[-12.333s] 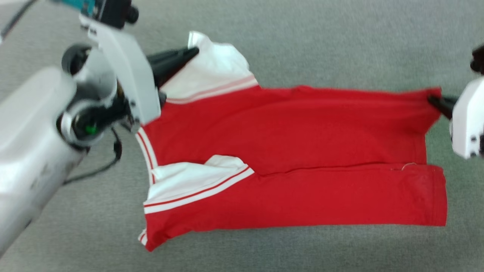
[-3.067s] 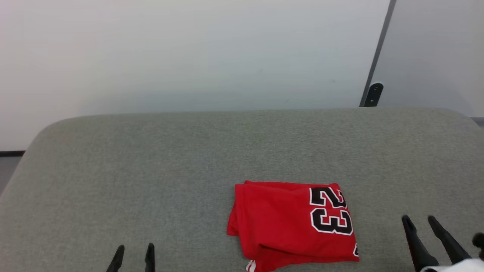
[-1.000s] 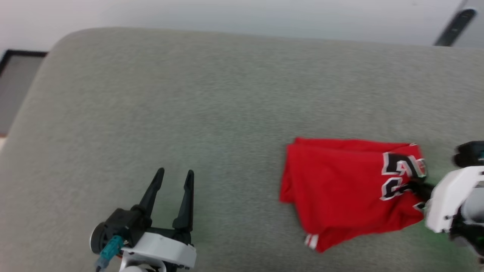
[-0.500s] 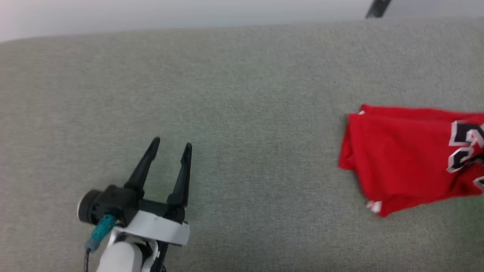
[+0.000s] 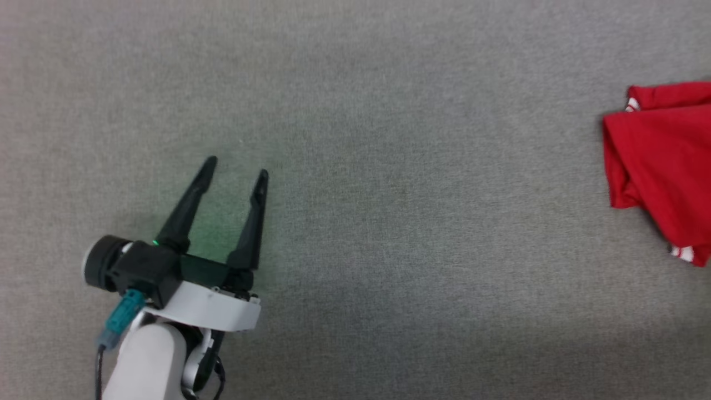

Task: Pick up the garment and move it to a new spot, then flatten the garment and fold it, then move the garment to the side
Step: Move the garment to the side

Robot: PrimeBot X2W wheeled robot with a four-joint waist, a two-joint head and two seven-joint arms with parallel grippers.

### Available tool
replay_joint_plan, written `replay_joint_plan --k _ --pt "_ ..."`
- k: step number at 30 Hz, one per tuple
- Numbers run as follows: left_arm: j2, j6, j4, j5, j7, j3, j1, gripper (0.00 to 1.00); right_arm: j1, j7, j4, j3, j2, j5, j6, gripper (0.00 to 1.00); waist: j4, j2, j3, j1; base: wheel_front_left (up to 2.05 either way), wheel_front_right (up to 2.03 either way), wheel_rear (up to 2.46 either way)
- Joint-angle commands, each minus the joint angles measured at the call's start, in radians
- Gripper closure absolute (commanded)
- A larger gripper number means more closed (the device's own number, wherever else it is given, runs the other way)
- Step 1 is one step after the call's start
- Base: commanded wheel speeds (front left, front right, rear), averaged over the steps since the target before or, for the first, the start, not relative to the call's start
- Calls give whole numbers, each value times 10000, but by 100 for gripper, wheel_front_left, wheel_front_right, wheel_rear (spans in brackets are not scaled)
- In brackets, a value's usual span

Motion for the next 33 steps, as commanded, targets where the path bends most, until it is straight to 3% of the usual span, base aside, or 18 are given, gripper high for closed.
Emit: replay_joint_plan --k 1,11,25,26,27,29,33 --pt "45 -20 -80 0 -3 56 -98 0 -283 -178 239 146 -70 -237 -12 100 76 0 303 0 0 0 0" --pt "104 25 -350 99 -4 260 -50 0 -1086 -1221 2435 466 76 -955 -12 100 249 0 316 0 0 0 0" --pt "164 38 -405 132 -3 210 -33 0 -1646 -1867 3805 919 214 -1097 -12 100 273 0 233 0 0 0 0" --pt "158 41 -411 116 -3 212 -42 0 -1690 -1879 3895 941 221 -1130 -12 85 284 0 229 0 0 0 0" --pt "143 52 -409 108 -3 211 -44 0 -1737 -1897 3986 962 224 -1169 -12 60 291 0 220 0 0 0 0" --pt "92 69 -347 106 -5 185 -22 0 -1799 -2054 4068 994 232 -1197 -12 1 312 0 137 0 0 0 0" --pt "-50 100 -136 3 -5 194 99 0 -1793 -2296 4228 1101 136 -1263 -12 0 357 0 -248 0 0 0 0"
